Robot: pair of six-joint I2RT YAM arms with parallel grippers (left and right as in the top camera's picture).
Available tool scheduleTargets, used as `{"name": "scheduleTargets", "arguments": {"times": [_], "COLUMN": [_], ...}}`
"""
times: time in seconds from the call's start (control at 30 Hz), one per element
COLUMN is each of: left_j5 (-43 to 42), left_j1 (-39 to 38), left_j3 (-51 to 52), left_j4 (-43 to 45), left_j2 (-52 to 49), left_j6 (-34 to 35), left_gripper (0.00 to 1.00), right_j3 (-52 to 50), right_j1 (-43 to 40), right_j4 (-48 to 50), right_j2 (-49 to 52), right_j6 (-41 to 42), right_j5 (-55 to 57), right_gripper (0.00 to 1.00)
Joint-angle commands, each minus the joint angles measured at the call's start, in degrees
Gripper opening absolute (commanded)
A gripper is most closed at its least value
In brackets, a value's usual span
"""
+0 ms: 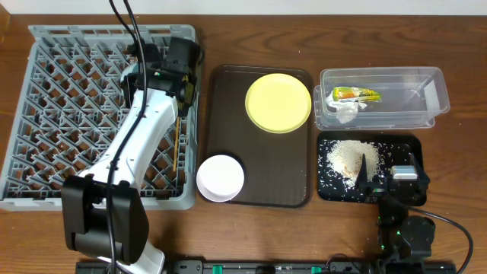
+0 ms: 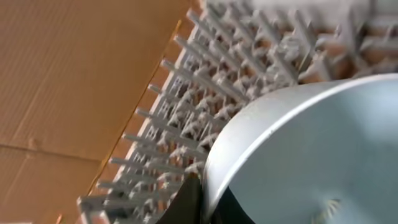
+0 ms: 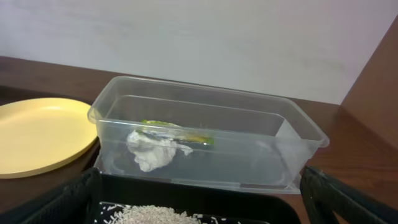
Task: Sort waste into correct bins and load items into the dishwasher
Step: 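Set the light-blue bowl upright in the rack and release the left gripper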
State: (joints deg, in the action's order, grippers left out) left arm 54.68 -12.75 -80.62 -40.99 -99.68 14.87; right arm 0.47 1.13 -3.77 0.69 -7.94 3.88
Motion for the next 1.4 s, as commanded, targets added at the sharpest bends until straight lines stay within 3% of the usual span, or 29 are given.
{"name": "scheduleTargets", "arguments": {"times": [0.0, 0.23, 0.37, 0.93, 1.03, 1.13, 1.37], "left_j5": [2.01, 8.57, 12.26, 11.78, 11.78, 11.80, 11.82], "left_j1": [0.20, 0.20, 0.17, -4.39, -5.27, -6.12, -7.15], "left_j3": [0.15, 0.15, 0.15, 0.15, 0.15, 0.15, 0.15], "left_j4": [4.76, 13.66, 16.50, 16.65, 16.44, 15.19, 11.32], "left_j2": [-0.74, -6.10, -9.35, -11.52, -11.52, -11.50, -11.43], "left_j6": [-7.82, -18.86, -21.57, -21.46, -21.42, -20.33, -17.53], "left_gripper": [0.08, 0.08, 0.08, 0.08, 0.13, 0.25, 0.27], "right_j3": [-0.15, -0.15, -0.15, -0.15, -0.15, -0.15, -0.15], "right_j1": [-0.42, -0.42, -0.42, -0.42, -0.42, -0.42, -0.42], "right_j4": [-0.07, -0.07, -0.07, -0.07, -0.07, -0.07, -0.07], "right_j2": [-0.31, -0.31, -0.31, -0.31, -0.31, -0.31, -0.31], "right_j6": [0.59, 0.59, 0.59, 0.59, 0.59, 0.59, 0.59], "right_j5": [0.17, 0.17, 0.17, 0.15, 0.17, 0.17, 0.17], "right_gripper": [0.99, 0.99, 0.99, 0.99, 0.99, 0.99, 0.99]}}
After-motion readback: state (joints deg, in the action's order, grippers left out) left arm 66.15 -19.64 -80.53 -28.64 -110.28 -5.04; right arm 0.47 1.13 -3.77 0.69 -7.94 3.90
